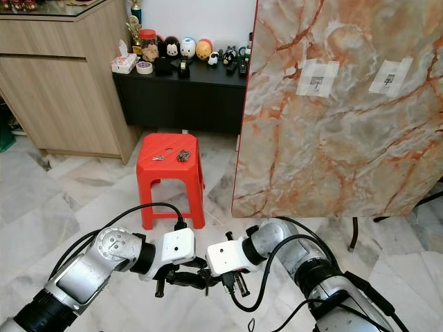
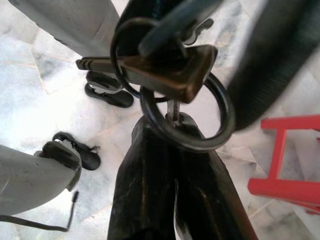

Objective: Hang keys on a hook

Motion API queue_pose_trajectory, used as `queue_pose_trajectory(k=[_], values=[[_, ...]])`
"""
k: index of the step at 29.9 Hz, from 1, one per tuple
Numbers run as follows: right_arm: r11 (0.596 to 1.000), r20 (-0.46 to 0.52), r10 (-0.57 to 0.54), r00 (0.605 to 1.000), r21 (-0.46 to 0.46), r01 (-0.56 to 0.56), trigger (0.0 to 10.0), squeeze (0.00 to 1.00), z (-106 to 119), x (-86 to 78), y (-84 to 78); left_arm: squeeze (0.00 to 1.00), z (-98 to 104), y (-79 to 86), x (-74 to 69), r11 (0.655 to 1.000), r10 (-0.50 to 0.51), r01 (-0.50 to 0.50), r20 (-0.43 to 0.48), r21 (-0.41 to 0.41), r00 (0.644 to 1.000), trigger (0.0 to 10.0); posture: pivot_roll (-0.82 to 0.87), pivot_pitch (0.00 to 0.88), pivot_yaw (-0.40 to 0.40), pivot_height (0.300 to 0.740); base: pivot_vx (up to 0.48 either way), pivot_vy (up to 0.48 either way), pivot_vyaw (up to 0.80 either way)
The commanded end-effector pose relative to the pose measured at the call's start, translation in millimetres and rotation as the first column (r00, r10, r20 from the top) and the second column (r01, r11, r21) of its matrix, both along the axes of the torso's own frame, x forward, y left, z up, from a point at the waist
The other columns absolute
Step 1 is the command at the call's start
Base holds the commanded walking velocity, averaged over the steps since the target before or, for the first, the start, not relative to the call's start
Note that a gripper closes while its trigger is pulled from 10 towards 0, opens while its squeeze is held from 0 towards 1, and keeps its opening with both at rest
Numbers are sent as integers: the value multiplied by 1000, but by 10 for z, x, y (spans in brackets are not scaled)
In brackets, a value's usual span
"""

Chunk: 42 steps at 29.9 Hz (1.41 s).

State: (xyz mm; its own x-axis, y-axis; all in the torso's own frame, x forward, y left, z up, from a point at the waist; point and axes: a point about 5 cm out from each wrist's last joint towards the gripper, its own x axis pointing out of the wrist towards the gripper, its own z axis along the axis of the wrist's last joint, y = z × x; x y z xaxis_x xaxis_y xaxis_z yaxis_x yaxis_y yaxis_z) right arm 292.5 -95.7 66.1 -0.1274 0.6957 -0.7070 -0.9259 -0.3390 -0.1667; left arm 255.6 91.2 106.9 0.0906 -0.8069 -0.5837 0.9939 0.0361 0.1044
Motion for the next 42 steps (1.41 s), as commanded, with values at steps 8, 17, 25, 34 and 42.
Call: queue_pose_trajectory(k=[8, 17, 25, 34, 42], values=[[999, 12, 37, 999, -4, -37, 0, 0, 30, -4, 42, 1000, -70, 108, 6, 990, -22, 15, 43, 139, 999, 10000, 106, 0, -117, 728, 0, 0, 0], [998, 10, 54, 998, -42, -54, 0, 0, 23, -2, 12, 0, -129, 225, 99, 971, 26, -56, 127, 233, 992, 10000, 107, 0, -120, 728, 0, 0, 0], [961, 35, 132, 991, -248, -119, 0, 0, -15, 24, -170, 0, -162, 316, 220, 951, 101, -159, 219, 267, 971, 10000, 107, 0, -128, 728, 0, 0, 0], [839, 151, 267, 952, -523, -152, 0, 0, 26, 166, -330, 0, -193, 312, 220, 950, 122, -181, 231, 255, 965, 10000, 102, 0, -128, 728, 0, 0, 0], [892, -43, 324, 945, -318, -321, 0, 0, 50, -47, -87, 0, -187, 254, 232, 956, 127, -182, 234, 229, 964, 10000, 99, 0, -138, 728, 0, 0, 0]])
